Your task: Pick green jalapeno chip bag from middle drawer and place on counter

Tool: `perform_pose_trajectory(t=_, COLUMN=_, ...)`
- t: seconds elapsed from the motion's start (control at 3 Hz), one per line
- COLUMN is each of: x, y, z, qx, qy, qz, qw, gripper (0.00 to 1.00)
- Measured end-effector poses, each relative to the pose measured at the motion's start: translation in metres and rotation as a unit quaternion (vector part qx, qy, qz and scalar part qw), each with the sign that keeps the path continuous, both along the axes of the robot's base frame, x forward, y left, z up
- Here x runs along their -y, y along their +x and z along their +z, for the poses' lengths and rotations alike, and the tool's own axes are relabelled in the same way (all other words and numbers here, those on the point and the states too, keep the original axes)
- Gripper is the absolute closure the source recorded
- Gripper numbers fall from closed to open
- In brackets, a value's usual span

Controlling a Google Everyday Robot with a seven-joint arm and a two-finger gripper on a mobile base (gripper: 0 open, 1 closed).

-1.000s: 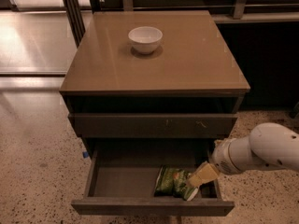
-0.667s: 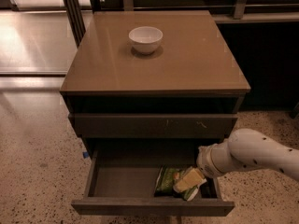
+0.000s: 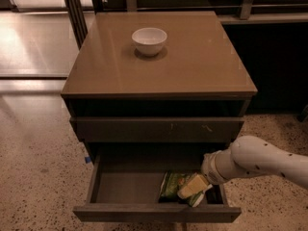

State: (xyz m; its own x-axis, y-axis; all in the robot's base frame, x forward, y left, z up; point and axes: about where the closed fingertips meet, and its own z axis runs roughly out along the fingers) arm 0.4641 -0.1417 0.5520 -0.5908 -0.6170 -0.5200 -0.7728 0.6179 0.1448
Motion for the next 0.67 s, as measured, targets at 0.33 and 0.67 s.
perform_pose_trajectory(t=0.33, x=0.004, y=0.016, z=-0.049, qx=-0.020, qy=0.002, qz=-0.018, qw=0.9996, gripper=0.00)
perform_pose_trajectory(t=0.67, x=0.007, y=0.039, z=-0.088, qx=-0.034, qy=-0.002, qz=-0.019, qw=0.9992, gripper=0.00)
